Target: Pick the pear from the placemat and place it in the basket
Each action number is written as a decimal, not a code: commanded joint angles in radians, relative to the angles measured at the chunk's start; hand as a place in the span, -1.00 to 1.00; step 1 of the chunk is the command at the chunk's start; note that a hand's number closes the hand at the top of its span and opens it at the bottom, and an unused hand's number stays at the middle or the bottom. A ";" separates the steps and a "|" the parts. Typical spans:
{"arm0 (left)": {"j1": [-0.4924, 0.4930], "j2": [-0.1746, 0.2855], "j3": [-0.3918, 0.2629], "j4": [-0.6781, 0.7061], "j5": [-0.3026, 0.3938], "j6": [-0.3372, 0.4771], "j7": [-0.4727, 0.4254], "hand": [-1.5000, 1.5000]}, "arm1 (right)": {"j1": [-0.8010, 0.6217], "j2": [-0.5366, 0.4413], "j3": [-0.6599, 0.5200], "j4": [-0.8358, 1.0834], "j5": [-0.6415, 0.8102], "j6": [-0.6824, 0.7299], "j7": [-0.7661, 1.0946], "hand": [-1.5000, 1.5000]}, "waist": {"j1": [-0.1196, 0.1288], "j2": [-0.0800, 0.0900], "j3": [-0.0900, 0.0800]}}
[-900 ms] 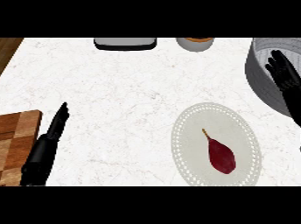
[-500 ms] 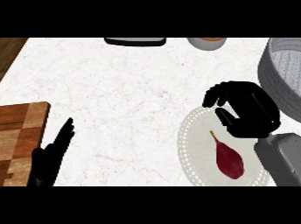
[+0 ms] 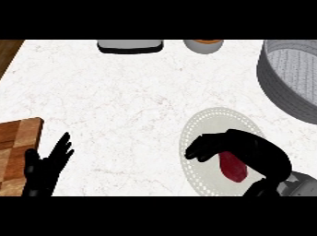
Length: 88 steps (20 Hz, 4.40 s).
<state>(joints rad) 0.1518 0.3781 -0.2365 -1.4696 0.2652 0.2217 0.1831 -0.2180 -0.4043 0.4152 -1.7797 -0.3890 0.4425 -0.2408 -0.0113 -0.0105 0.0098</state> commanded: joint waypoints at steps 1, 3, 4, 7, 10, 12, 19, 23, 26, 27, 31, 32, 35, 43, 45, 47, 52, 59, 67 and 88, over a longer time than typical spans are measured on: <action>0.008 0.005 0.010 0.044 0.010 -0.009 0.022 0.00 | -0.047 -0.152 -0.122 -0.042 0.188 -0.049 0.007 -1.00 | -0.026 0.002 -0.011; 0.016 0.004 0.008 0.043 0.014 -0.023 0.011 0.00 | -0.115 -0.204 -0.181 -0.039 0.235 -0.083 0.066 -1.00 | -0.012 0.005 -0.013; 0.031 0.005 0.011 0.021 0.011 0.002 0.040 0.00 | -0.074 -0.283 -0.239 -0.053 0.210 -0.027 0.025 -1.00 | -0.019 0.004 -0.010; 0.007 -0.005 0.011 0.065 0.019 -0.029 0.024 0.00 | -0.190 -0.402 -0.321 -0.017 0.191 0.064 0.067 -1.00 | -0.004 0.011 -0.012; -0.020 0.032 0.044 0.057 0.030 -0.067 0.011 0.00 | -0.259 -0.518 -0.409 0.129 0.165 0.201 0.004 -1.00 | 0.019 0.017 -0.011; -0.016 -0.024 0.005 0.074 -0.004 -0.025 0.013 0.00 | -0.261 -0.581 -0.418 0.130 0.177 0.284 -0.031 -1.00 | 0.010 0.014 -0.010; -0.033 -0.018 -0.002 0.059 -0.012 -0.039 0.053 0.00 | -0.375 -0.706 -0.344 0.245 0.311 0.508 -0.127 -1.00 | 0.040 0.020 -0.010; -0.046 0.000 0.036 0.090 -0.001 -0.063 0.038 0.00 | -0.332 -0.735 -0.306 0.257 0.450 0.488 -0.267 -1.00 | 0.036 0.021 -0.008; -0.015 -0.017 0.016 0.057 -0.017 -0.062 0.025 0.00 | -0.353 -0.744 -0.286 0.290 0.463 0.478 -0.297 -1.00 | 0.035 0.017 -0.009; -0.058 -0.050 0.007 0.129 -0.027 -0.063 0.004 0.00 | -0.384 -0.705 -0.258 0.256 0.425 0.467 -0.232 -1.00 | 0.030 0.018 -0.011; -0.039 -0.012 0.047 0.084 -0.011 -0.070 0.030 0.00 | -0.293 -0.693 -0.209 0.274 0.503 0.384 -0.346 -1.00 | 0.026 0.016 -0.009; -0.024 0.001 0.061 0.086 0.011 -0.105 0.017 0.00 | -0.248 -0.671 -0.194 0.271 0.519 0.338 -0.354 -1.00 | 0.022 0.015 -0.009; -0.061 -0.014 0.062 0.103 -0.010 -0.088 0.036 0.00 | -0.260 -0.653 -0.183 0.322 0.543 0.310 -0.396 -1.00 | 0.022 0.015 -0.009; -0.037 -0.041 0.057 0.069 -0.039 -0.068 0.067 0.00 | -0.249 -0.573 -0.146 0.296 0.542 0.268 -0.353 -1.00 | 0.019 0.012 -0.010; -0.060 -0.046 0.060 0.082 -0.042 -0.080 0.067 0.00 | -0.253 -0.491 -0.078 0.309 0.619 0.210 -0.321 -1.00 | 0.023 0.013 -0.010; -0.069 -0.033 0.104 0.158 -0.022 -0.125 0.019 0.00 | -0.228 -0.460 -0.072 0.281 0.655 0.170 -0.303 -1.00 | 0.016 0.013 -0.010; -0.046 -0.070 0.076 0.121 -0.058 -0.101 0.020 0.00 | -0.232 -0.400 -0.005 0.374 0.785 0.131 -0.348 -1.00 | 0.022 0.015 -0.010; -0.012 -0.082 0.078 0.045 -0.084 -0.096 0.069 0.00 | -0.227 -0.351 -0.037 0.412 0.829 0.148 -0.369 -1.00 | 0.021 0.012 -0.010; -0.062 -0.044 0.148 0.071 -0.063 -0.158 0.116 0.00 | -0.139 -0.244 -0.004 0.403 0.945 0.043 -0.368 -1.00 | 0.014 0.011 -0.010; -0.054 -0.144 0.138 0.077 -0.170 -0.128 0.094 0.00 | -0.155 -0.090 0.006 0.520 1.179 0.033 -0.353 -1.00 | 0.015 0.011 -0.010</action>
<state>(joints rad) 0.1218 0.2676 -0.0814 -1.4595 0.1271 0.0813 0.2545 -0.3535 -0.5275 0.4275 -1.2952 0.7588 0.4537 -0.5924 0.0051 -0.0058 0.0086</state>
